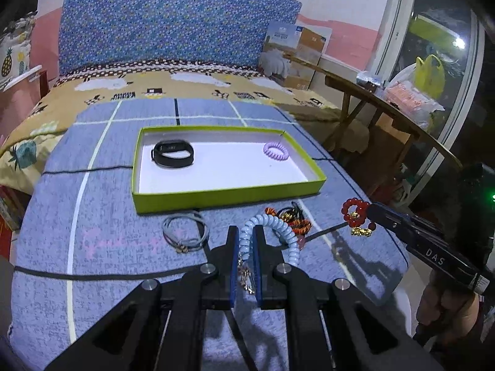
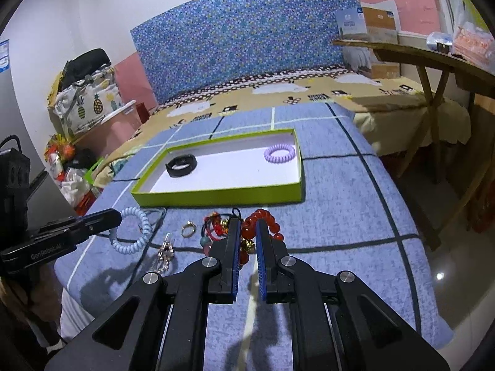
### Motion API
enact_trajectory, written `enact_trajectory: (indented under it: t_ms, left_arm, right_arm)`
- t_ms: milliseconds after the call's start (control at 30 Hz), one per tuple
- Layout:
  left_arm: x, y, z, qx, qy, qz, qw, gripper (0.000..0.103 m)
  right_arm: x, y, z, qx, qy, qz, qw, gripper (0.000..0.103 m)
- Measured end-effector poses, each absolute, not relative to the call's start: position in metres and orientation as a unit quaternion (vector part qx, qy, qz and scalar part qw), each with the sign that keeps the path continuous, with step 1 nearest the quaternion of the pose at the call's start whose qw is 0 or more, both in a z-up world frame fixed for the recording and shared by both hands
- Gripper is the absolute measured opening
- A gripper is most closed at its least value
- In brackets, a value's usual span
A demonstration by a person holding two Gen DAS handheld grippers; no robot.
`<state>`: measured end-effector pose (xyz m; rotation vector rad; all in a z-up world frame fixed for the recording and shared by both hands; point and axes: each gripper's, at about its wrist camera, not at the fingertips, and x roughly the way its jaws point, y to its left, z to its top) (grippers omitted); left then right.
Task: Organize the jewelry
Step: 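Lift the blue coil with the left gripper while the right gripper grasps the red bead bracelet, then lower both held items into the green box and open both grippers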
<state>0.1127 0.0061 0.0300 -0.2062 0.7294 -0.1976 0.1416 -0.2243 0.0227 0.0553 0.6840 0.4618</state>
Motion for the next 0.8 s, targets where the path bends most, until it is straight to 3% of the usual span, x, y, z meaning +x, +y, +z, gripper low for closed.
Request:
enact_trajectory:
  t_ms: [800]
  left_arm:
    - [0.178, 0.043, 0.046, -0.098, 0.338, -0.066, 0.934, 0.009]
  right_arm:
    - [0.203, -0.198, 0.048, -0.012, 0.3, 0.242, 0.923, 0.01]
